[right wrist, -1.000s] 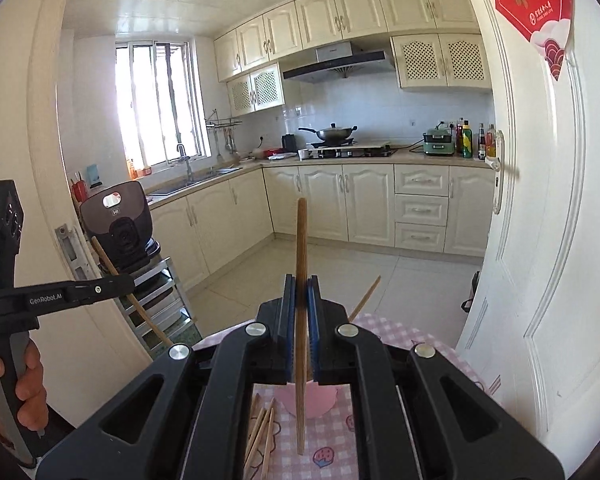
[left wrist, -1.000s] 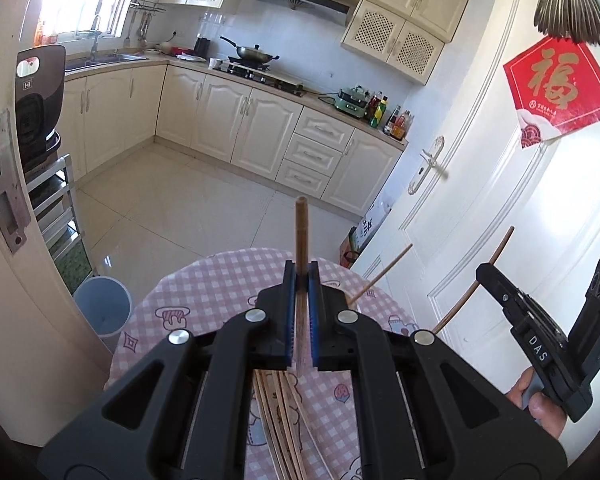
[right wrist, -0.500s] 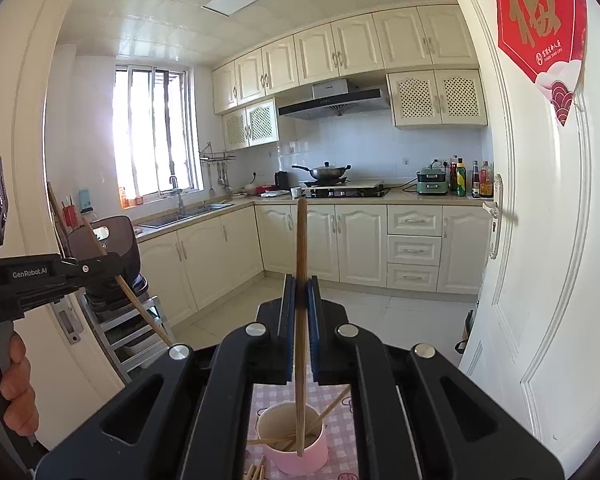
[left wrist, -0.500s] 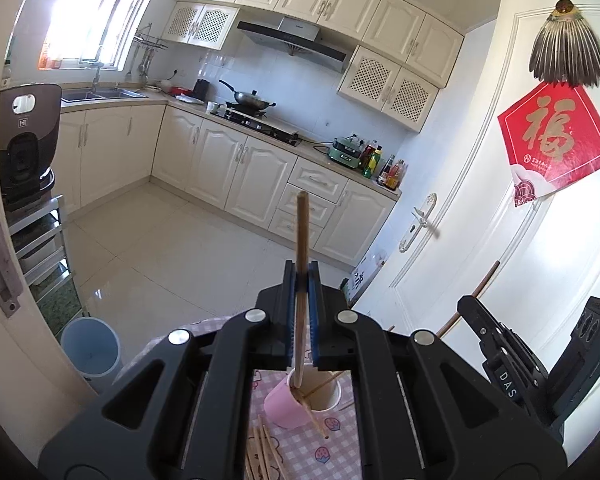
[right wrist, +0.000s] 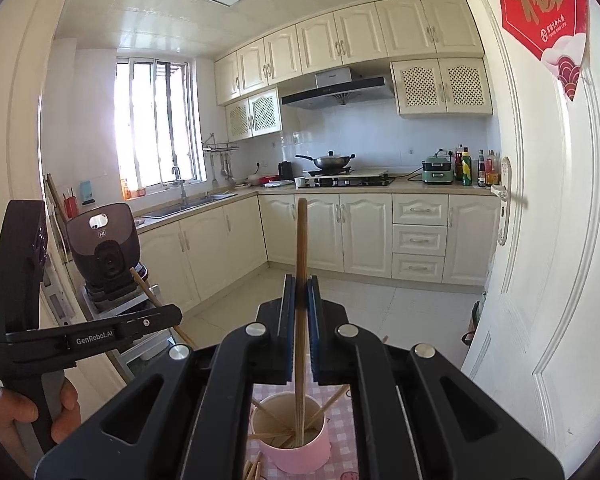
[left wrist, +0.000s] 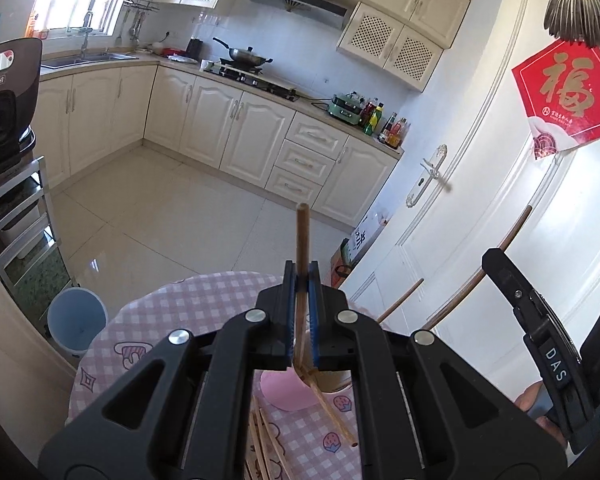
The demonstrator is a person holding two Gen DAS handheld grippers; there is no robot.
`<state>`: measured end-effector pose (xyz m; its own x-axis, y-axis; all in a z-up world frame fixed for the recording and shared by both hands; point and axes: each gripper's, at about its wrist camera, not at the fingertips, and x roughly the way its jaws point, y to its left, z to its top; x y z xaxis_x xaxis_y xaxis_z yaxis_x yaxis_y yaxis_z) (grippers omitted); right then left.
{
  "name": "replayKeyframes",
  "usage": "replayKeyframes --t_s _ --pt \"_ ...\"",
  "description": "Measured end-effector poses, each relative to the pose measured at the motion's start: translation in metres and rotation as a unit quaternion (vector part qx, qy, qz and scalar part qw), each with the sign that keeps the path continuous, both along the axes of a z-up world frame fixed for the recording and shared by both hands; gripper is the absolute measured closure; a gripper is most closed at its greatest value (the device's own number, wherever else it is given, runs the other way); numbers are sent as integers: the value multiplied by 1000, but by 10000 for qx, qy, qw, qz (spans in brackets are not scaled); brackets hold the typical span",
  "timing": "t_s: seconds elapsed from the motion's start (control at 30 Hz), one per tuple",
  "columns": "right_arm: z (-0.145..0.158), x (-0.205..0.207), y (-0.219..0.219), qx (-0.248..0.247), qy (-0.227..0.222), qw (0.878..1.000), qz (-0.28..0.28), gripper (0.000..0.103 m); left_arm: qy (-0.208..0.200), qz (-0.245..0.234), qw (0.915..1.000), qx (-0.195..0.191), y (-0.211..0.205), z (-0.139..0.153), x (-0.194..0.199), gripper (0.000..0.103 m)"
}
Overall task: Organize utensils
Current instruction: 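Lift both held chopsticks and lower them upright into the pink cup, then open both grippers to drop the chopsticks into the cup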
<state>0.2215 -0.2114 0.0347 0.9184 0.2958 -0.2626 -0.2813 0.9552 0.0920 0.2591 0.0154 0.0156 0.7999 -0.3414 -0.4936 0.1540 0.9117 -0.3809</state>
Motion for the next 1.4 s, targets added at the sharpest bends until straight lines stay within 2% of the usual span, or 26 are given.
replayKeyframes --t_s 0.2,0.37,0.7,0.9,0.93,0.97,1.03,1.13,1.27,1.4 --pt "-13 1 -2 44 205 9998 -15 98 113 -99 9997 180 -7 -14 -3 97" --pt "-23 -3 -2 83 329 9994 6 98 283 -158 9994 143 -8 -23 -2 97" --pt "-45 -1 -3 139 741 9971 87 98 454 -132 9987 206 -10 -27 -10 96" --pt "-44 -3 -6 319 863 9957 117 97 559 -135 9981 219 -9 -28 -16 94" --pt "-42 -5 -7 355 836 9958 75 96 561 -142 9981 222 -9 -28 -17 91" --pt "-41 -7 -7 382 827 9958 55 95 556 -144 9981 235 -10 -27 -19 82" --pt "-39 -9 -7 428 844 9955 72 94 452 -78 9986 260 -9 -22 -24 44" --pt "-37 -15 -5 379 833 9958 78 94 266 16 9991 325 -7 -15 -34 43" --pt "-38 -23 -5 397 831 9957 93 80 271 -18 9988 412 -7 -13 -45 42" --pt "-38 -34 -4 431 827 9956 130 77 232 28 9983 529 -8 -13 -60 39"
